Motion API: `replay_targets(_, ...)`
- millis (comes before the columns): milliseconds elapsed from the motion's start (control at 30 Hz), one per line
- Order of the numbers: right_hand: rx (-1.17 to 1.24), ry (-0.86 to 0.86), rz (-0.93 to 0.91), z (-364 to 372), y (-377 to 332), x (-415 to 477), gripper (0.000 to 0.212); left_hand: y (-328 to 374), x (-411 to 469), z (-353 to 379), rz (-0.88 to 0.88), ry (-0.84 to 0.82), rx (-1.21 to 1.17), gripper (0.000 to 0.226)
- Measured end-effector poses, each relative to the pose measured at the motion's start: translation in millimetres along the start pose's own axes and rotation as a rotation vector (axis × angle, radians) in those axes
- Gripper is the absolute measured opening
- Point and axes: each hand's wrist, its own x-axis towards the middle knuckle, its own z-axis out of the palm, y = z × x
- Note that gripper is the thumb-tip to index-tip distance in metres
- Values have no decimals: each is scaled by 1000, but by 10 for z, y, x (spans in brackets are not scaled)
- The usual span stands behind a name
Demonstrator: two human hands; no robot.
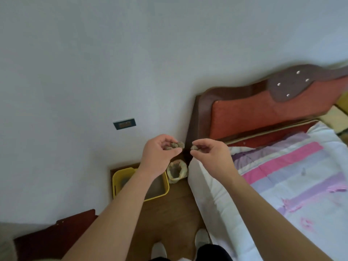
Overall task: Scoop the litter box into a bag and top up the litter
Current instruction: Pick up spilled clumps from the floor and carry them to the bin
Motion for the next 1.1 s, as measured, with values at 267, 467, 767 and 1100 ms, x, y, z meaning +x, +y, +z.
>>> replay_targets(267, 9, 166, 81, -553, 259, -337, 22, 350, -75, 493, 94, -159, 10, 17)
replay_targets(467, 71, 301, 134, -1292, 649, -661, 21, 711, -186, 1236, 139, -259, 0, 20)
replay_targets(767, 178, 569, 281, -2239, 1184, -1358, 26, 1279, -447, 2372, 244, -567, 6, 19)
replay_targets(1100, 221, 977, 530, -2505, 1369, -2051, 19, 1538, -562, 3389, 327, -1022, -27, 23)
